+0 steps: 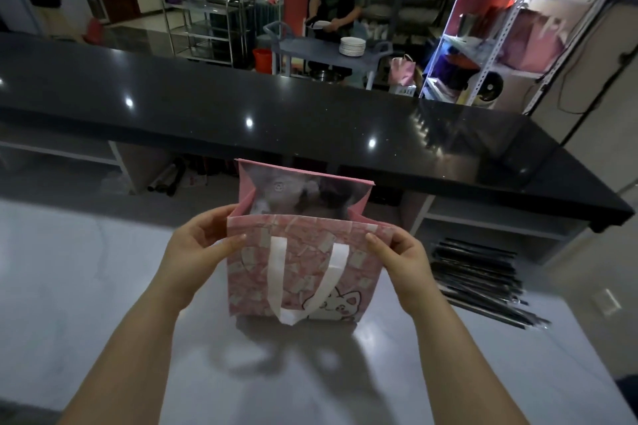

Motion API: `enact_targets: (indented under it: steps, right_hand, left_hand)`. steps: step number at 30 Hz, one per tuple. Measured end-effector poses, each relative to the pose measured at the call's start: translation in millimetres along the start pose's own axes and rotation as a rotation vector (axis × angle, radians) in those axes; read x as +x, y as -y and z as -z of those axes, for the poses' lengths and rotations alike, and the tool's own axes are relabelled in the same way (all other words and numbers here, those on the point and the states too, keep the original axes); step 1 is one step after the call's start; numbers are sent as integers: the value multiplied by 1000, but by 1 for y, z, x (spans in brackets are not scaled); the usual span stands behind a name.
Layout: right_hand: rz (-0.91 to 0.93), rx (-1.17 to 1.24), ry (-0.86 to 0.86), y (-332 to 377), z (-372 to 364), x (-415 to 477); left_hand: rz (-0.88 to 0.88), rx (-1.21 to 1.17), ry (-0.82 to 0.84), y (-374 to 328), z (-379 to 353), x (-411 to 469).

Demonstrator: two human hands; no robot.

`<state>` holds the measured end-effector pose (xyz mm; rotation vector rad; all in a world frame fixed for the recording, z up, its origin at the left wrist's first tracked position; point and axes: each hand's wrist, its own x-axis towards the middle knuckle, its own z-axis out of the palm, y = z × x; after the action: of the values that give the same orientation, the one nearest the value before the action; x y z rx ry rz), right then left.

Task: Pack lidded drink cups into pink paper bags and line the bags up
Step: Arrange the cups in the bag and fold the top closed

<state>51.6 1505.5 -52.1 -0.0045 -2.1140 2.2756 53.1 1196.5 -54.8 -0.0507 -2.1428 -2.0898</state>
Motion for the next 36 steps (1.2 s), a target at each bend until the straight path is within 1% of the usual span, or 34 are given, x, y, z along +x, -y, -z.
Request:
enact_targets:
  steps: [4, 7, 13, 16, 19, 23, 26, 28, 33, 36]
  right_hand:
    - [10, 37, -40, -3, -13, -5]
    - [21, 37, -99, -10, -18, -6]
    - [42, 2, -29, -13, -15, -3]
    - [94, 47, -109, -17, -12, 1]
    - [138, 67, -140, -21, -9, 5]
    - [123, 32, -114, -21, -4, 14]
    - [117, 7, -100, -16, 0, 25]
    - [103, 16, -54, -12, 0, 32]
    - [37, 126, 113, -7, 3, 50]
    - [41, 93, 124, -6, 2, 54]
  left_hand:
    - [-16, -52, -13, 1, 1, 4]
    - [-22, -15, 5, 3, -9, 3]
    - [21, -60, -22, 5, -11, 6]
    - [-34, -89, -35, 6, -9, 6]
    - [-80, -20, -21, 7, -7, 12]
    - [-66, 84, 125, 3, 1, 31]
    - [-48, 71, 192, 2, 7, 45]
    - [-44, 48, 182, 4, 8, 51]
    - [-52, -3, 107, 8, 7, 56]
    - [-60, -40, 97, 8, 6, 57]
